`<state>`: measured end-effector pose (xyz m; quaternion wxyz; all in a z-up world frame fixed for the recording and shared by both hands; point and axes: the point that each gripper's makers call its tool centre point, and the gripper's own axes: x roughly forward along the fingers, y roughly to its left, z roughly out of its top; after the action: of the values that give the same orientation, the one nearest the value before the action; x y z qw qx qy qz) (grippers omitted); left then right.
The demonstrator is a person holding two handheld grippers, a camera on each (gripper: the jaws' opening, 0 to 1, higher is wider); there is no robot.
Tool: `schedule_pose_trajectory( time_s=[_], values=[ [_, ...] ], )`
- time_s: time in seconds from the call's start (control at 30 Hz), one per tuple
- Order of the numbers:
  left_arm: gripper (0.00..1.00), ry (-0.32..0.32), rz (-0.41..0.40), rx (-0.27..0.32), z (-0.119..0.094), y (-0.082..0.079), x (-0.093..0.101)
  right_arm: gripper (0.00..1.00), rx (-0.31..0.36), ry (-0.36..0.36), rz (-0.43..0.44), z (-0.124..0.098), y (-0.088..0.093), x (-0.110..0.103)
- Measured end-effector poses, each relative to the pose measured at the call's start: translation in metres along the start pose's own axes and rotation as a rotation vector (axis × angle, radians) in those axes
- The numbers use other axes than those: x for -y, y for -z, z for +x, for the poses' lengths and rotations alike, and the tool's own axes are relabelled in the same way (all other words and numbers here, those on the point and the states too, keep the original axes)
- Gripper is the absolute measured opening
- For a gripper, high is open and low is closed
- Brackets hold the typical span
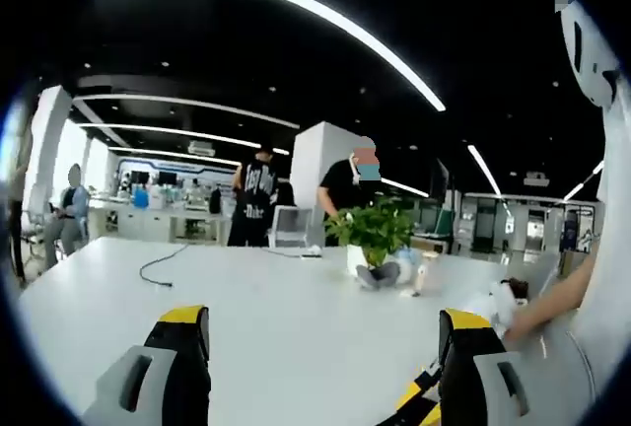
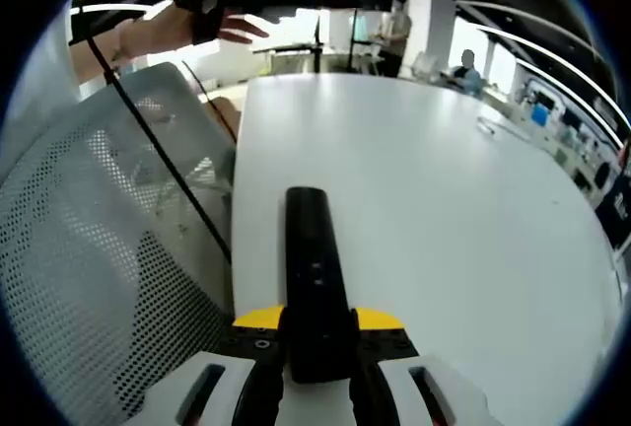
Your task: Press the specified remote control buttons in sequence, fully releasing each button before pressing the next.
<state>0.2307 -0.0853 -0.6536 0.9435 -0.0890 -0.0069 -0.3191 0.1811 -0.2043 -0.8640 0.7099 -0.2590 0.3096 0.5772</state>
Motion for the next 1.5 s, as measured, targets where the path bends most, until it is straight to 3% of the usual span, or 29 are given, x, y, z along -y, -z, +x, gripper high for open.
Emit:
schedule_pose_trajectory(
  time_s=[0.07,0.13,0.3,0.4,0.5,0.57,0.63,0.73,0.8,0.93,1.03,1.07,1.2,1.43,1.5],
  values=[
    [1.0,-0.016,-0.018,0.046,-0.006,-0.007,-0.003,0.22,0.002,0.001,0.0,0.0,0.0,0.0],
    [1.0,-0.033,-0.005,0.05,-0.011,-0.008,-0.006,0.22,0.004,0.002,0.0,0.0,-0.001,0.0],
    [1.0,-0.103,0.112,-0.061,-0.026,0.011,-0.017,0.22,0.01,0.004,0.003,0.0,-0.001,0.0],
    [1.0,-0.124,0.059,-0.069,-0.034,0.02,-0.02,0.22,0.012,0.004,0.003,0.0,-0.001,0.0],
    [1.0,-0.188,0.022,-0.118,-0.042,0.036,-0.029,0.22,0.013,0.004,0.003,0.0,-0.001,0.0],
    [1.0,-0.203,0.027,-0.105,-0.043,0.038,-0.026,0.22,0.014,0.004,0.002,0.0,-0.001,0.0],
    [1.0,-0.241,-0.04,-0.13,-0.048,0.05,-0.028,0.22,0.015,0.003,-0.001,0.0,-0.001,0.0],
    [1.0,-0.271,-0.051,-0.135,-0.053,0.059,-0.034,0.22,0.015,0.003,-0.003,0.0,-0.001,0.0],
    [1.0,-0.307,0.019,-0.166,-0.056,0.06,-0.043,0.22,0.018,0.003,-0.004,0.0,-0.001,0.0],
    [1.0,-0.312,-0.005,-0.169,-0.053,0.062,-0.046,0.22,0.042,0.007,0.008,0.0,-0.001,0.001],
    [1.0,-0.308,0.081,-0.218,-0.058,0.073,-0.057,0.22,0.045,0.005,0.004,0.001,-0.001,0.001],
    [1.0,-0.298,0.102,-0.259,-0.057,0.078,-0.052,0.22,0.038,0.007,0.005,0.001,-0.002,0.0],
    [0.96,-0.293,0.159,-0.338,-0.058,0.088,-0.048,0.22,0.035,0.013,0.005,0.001,-0.002,0.0],
    [0.95,-0.299,0.146,-0.303,-0.056,0.082,-0.045,0.22,0.031,0.021,0.012,0.003,-0.003,0.001],
    [0.96,-0.318,0.138,-0.258,-0.056,0.075,-0.047,0.22,0.026,0.024,0.015,0.003,-0.003,0.001]
  ],
)
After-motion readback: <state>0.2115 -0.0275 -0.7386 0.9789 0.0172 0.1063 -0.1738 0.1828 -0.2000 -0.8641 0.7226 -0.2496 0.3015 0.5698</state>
